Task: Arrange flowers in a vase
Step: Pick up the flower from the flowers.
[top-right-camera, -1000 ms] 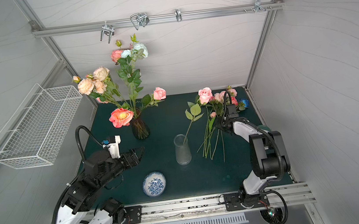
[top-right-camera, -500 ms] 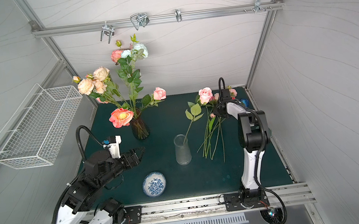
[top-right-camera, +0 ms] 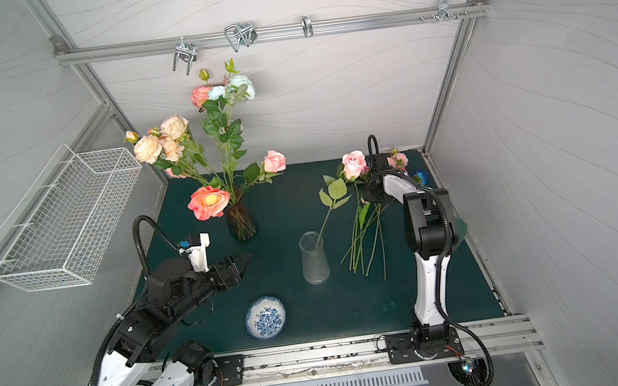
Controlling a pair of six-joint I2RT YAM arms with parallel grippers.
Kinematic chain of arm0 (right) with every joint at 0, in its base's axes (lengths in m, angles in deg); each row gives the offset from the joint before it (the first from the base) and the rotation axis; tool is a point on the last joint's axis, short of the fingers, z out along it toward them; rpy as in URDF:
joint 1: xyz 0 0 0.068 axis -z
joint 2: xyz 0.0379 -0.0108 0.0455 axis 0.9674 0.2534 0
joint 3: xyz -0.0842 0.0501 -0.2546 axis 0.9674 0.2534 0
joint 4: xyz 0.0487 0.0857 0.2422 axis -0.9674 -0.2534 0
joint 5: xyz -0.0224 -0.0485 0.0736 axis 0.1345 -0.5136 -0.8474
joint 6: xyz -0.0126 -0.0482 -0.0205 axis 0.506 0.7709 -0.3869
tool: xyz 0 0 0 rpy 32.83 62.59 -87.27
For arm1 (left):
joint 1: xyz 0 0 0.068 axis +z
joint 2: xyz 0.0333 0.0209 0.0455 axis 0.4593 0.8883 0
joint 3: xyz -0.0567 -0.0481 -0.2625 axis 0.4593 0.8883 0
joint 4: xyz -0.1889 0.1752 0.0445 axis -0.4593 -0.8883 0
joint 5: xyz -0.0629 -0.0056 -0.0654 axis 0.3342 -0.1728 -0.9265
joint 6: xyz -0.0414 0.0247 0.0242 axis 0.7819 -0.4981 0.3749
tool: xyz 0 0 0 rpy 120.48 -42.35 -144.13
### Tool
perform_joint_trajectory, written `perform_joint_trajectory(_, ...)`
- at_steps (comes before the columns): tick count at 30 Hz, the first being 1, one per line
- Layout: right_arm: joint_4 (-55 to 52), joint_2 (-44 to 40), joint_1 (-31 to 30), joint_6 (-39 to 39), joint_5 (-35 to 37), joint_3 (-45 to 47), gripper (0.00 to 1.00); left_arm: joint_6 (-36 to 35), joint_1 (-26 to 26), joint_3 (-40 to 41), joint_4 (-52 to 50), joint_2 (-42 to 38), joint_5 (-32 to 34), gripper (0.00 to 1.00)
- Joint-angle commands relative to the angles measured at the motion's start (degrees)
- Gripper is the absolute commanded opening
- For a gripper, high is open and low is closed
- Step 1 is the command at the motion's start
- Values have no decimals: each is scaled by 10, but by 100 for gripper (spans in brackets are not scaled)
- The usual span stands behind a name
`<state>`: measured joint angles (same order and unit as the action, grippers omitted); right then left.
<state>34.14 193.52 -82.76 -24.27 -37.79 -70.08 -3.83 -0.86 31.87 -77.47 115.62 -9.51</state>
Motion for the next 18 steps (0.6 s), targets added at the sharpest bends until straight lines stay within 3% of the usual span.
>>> perform_joint_trajectory(1,-24,11,-3,2,7,-5,24,-5,-1,-1,29,-1,1,92)
perform_joint_trajectory(4,-41,23,-3,2,3,-19,28,-7,-1,-1,27,-4,1,92)
perform_joint_trajectory(14,-30,3,-4,3,14,-4,2,-6,-1,0,27,-8,3,92)
perform_joint_trajectory(18,-4,-51,-5,-10,16,24,0,-7,-1,-2,27,-6,2,92)
